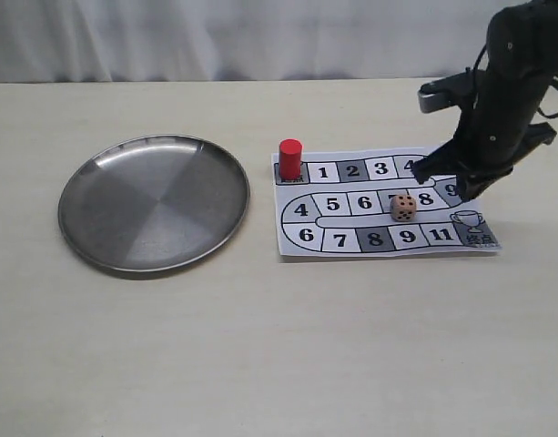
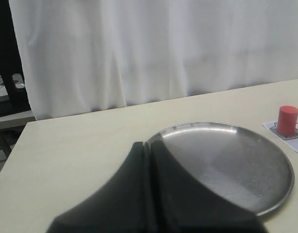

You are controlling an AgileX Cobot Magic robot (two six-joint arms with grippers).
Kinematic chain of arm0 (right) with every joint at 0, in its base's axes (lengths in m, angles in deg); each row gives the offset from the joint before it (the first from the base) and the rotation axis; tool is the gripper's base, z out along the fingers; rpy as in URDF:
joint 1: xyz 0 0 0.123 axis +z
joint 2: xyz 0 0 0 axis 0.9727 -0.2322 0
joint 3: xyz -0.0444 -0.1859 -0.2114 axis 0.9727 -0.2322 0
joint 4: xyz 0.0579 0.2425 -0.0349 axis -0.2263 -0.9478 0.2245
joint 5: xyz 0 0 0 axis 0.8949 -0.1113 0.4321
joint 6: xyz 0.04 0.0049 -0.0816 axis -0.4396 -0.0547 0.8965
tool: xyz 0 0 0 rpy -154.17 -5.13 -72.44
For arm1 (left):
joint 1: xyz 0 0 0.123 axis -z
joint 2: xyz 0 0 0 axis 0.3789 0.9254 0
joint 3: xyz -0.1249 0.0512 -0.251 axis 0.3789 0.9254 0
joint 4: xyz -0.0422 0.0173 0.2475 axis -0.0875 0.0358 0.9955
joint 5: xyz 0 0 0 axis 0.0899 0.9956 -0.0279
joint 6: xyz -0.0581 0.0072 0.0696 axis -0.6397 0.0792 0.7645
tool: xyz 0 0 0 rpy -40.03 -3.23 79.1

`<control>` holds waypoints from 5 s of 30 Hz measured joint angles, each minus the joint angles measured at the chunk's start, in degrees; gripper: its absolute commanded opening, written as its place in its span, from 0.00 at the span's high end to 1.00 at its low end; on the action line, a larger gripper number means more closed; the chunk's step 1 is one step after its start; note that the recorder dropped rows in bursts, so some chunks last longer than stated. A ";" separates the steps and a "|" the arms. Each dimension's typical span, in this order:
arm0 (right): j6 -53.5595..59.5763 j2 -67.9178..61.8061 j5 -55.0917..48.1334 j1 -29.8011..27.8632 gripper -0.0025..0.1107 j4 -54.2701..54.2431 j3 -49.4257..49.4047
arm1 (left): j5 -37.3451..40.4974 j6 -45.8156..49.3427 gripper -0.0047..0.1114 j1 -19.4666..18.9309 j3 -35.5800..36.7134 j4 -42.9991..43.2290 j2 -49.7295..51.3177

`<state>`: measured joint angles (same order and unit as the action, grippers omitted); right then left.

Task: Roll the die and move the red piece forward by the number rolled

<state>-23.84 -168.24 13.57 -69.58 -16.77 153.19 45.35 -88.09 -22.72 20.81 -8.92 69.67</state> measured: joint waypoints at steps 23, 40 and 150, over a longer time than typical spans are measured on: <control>15.52 0.00 7.51 0.00 0.94 -12.96 -6.94 | 0.00 0.00 0.96 0.00 0.00 0.00 0.00; 15.86 -0.02 1.11 1.55 0.88 -21.57 4.43 | 0.00 0.00 0.96 0.00 0.00 0.00 0.00; 8.01 -14.14 16.12 6.83 0.94 -11.65 18.95 | 0.00 0.00 0.96 0.00 0.00 0.00 0.00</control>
<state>-15.84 -182.38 29.69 -62.75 -28.42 172.14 45.35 -88.09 -22.72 20.81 -8.92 69.67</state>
